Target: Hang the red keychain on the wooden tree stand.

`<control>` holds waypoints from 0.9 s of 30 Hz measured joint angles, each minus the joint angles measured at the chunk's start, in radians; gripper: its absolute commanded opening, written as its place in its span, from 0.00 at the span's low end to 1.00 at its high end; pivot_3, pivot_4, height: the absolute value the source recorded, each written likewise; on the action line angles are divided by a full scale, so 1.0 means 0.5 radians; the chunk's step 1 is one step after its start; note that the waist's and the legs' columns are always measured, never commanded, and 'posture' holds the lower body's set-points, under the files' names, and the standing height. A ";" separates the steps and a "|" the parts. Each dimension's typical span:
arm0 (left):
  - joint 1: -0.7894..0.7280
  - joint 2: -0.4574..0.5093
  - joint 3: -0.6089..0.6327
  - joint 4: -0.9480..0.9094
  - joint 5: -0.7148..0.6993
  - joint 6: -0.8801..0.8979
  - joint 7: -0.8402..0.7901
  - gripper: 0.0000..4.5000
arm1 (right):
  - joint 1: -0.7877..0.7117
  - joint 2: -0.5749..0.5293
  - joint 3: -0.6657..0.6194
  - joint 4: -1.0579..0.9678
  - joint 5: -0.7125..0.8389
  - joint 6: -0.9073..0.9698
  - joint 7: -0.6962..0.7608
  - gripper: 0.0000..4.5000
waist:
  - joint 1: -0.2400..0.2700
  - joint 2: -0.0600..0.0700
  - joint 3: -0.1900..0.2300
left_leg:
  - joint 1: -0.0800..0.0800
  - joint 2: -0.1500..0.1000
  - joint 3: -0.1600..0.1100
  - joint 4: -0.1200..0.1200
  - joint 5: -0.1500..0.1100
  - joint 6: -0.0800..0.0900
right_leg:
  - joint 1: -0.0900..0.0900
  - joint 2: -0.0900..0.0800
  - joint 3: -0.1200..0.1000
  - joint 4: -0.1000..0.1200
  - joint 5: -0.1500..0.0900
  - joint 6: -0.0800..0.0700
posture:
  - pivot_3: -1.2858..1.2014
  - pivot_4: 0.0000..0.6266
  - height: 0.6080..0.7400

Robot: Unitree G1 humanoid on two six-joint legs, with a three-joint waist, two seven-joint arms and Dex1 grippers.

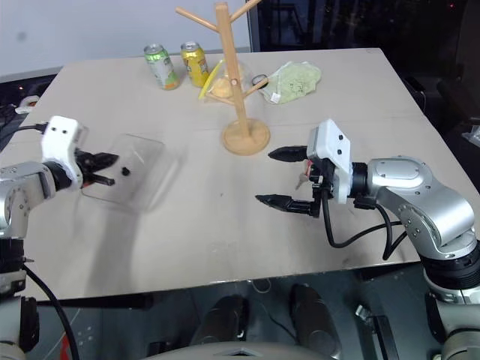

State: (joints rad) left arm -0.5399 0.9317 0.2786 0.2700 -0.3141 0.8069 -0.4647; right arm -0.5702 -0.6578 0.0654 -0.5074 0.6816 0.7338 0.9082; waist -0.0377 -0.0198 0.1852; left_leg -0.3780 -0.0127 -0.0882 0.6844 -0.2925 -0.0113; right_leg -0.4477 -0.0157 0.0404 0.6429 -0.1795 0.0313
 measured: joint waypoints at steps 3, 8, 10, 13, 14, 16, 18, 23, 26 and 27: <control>-0.158 -0.042 0.080 0.275 0.078 -0.110 0.229 0.01 | -0.042 0.022 0.006 -0.001 0.019 0.011 -0.009 1.00 | 0.000 -0.002 -0.001 | 0.000 -0.002 -0.001 0.000 0.000 0.000 | 0.000 -0.003 0.000 0.000 0.000 -0.001 | 0.52 0.24 1.00; -0.384 -0.081 0.282 0.897 0.133 -0.335 0.608 0.01 | -0.060 0.031 0.016 0.001 0.024 0.024 -0.017 1.00 | 0.005 -0.005 -0.003 | -0.002 -0.005 -0.002 0.000 0.000 0.000 | -0.001 -0.006 -0.002 -0.001 0.001 -0.001 | 0.52 0.24 1.00; -0.441 -0.081 0.315 1.089 0.134 -0.422 0.677 0.01 | -0.062 0.028 0.016 0.001 0.025 0.039 -0.025 1.00 | 0.007 -0.006 -0.003 | -0.003 -0.005 -0.003 0.000 0.000 0.000 | -0.001 -0.006 -0.003 -0.001 0.001 -0.001 | 0.52 0.24 1.00; -0.563 -0.084 0.362 1.395 0.129 -0.572 0.733 0.01 | -0.065 0.020 0.015 -0.001 0.033 0.059 -0.038 1.00 | 0.017 -0.008 -0.005 | -0.004 -0.005 -0.005 0.000 0.000 0.000 | -0.001 -0.007 -0.005 0.000 0.001 -0.001 | 0.52 0.24 1.00; -0.596 -0.085 0.369 1.449 0.126 -0.607 0.746 0.01 | -0.067 0.020 0.015 -0.001 0.036 0.064 -0.041 1.00 | 0.022 -0.009 -0.005 | -0.003 -0.005 -0.005 0.000 0.000 0.000 | -0.001 -0.007 -0.006 0.000 0.001 -0.001 | 0.52 0.24 1.00; -0.671 -0.089 0.385 1.563 0.118 -0.695 0.777 0.01 | -0.070 0.018 0.013 -0.004 0.052 0.082 -0.047 1.00 | 0.028 -0.010 -0.006 | -0.003 -0.005 -0.005 0.000 0.000 0.000 | -0.001 -0.007 -0.006 0.000 0.001 -0.001 | 0.52 0.24 1.00; -0.724 -0.097 0.402 1.635 0.107 -0.759 0.806 0.13 | -0.070 0.017 0.013 -0.005 0.058 0.093 -0.051 1.00 | 0.035 -0.010 -0.006 | -0.003 -0.005 -0.005 0.000 0.000 0.000 | -0.001 -0.007 -0.006 0.000 0.001 -0.001 | 0.52 0.24 1.00; -0.815 -0.095 0.423 1.760 0.094 -0.883 0.834 0.56 | -0.070 0.016 0.011 -0.011 0.068 0.105 -0.086 1.00 | 0.034 -0.010 -0.006 | -0.003 -0.005 -0.004 0.000 0.000 0.000 | -0.001 -0.007 -0.005 0.001 0.001 -0.001 | 0.52 0.24 1.00; -0.828 -0.088 0.425 1.802 0.093 -0.895 0.834 0.88 | -0.070 0.016 0.011 -0.013 0.073 0.108 -0.095 1.00 | 0.034 -0.010 -0.006 | -0.003 -0.005 -0.004 0.000 0.000 0.000 | -0.001 -0.007 -0.005 0.001 0.001 -0.001 | 0.52 0.24 1.00; -0.829 -0.080 0.424 1.809 0.094 -0.897 0.833 0.98 | -0.070 0.015 0.011 -0.013 0.073 0.108 -0.100 1.00 | 0.034 -0.010 -0.006 | -0.003 -0.005 -0.004 0.000 0.000 0.000 | -0.001 -0.006 -0.005 0.001 0.001 -0.001 | 0.52 0.24 1.00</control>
State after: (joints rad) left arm -0.9543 0.8919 0.4908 1.1747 -0.2673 0.3584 -0.0480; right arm -0.6054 -0.6501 0.0710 -0.5140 0.7181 0.7880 0.8583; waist -0.0206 -0.0249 0.1823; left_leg -0.3796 -0.0154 -0.0903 0.6846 -0.2926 -0.0115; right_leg -0.4480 -0.0188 0.0377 0.6432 -0.1789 0.0308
